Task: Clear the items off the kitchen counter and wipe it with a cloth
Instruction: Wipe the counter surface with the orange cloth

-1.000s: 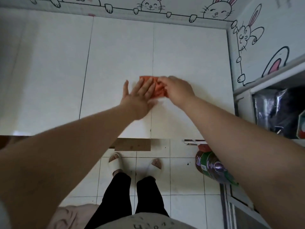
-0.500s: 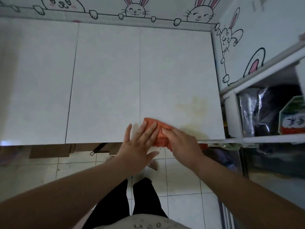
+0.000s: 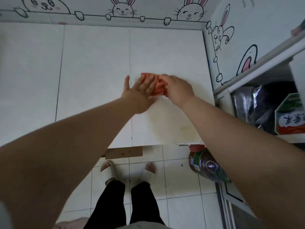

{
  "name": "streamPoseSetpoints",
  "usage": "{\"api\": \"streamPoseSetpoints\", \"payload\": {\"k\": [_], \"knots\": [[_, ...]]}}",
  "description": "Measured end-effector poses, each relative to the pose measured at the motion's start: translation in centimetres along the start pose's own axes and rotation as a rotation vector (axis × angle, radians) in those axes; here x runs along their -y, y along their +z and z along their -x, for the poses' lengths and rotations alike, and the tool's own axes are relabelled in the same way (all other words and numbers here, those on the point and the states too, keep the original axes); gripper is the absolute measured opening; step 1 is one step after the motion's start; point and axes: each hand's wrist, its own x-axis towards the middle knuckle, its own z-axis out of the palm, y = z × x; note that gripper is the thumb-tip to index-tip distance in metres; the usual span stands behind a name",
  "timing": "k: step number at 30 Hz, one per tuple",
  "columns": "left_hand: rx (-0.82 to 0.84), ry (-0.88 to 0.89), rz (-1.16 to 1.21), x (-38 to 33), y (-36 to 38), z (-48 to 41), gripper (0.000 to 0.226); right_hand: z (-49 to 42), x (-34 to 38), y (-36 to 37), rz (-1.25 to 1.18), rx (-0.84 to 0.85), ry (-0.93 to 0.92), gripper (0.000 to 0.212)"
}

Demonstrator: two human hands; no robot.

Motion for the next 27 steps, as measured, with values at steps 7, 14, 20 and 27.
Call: {"api": "streamPoseSetpoints", "payload": {"k": [7, 14, 20, 27], "knots": [[-0.04, 0.073, 0.011, -2.3, 2.0, 2.5, 0.073, 5.8, 0.2, 0.7, -0.08, -0.036, -0.015, 0.052], [-0.153, 0.261, -0.019, -7.1, 8.1, 11.4, 0.077, 18.3, -0.7, 3.4, -0.037, -0.001, -0.079, 0.059], [-0.132, 0.273, 0.007, -7.7, 7.7, 11.5, 0.071, 18.5, -1.9, 3.4, -0.002, 0.028, -0.08, 0.051], [-0.08, 0.111, -0.056, -5.3, 1.4, 1.1, 0.069, 6.0, -3.7, -0.5, -0.032, -0.015, 0.011, 0.038]]}}
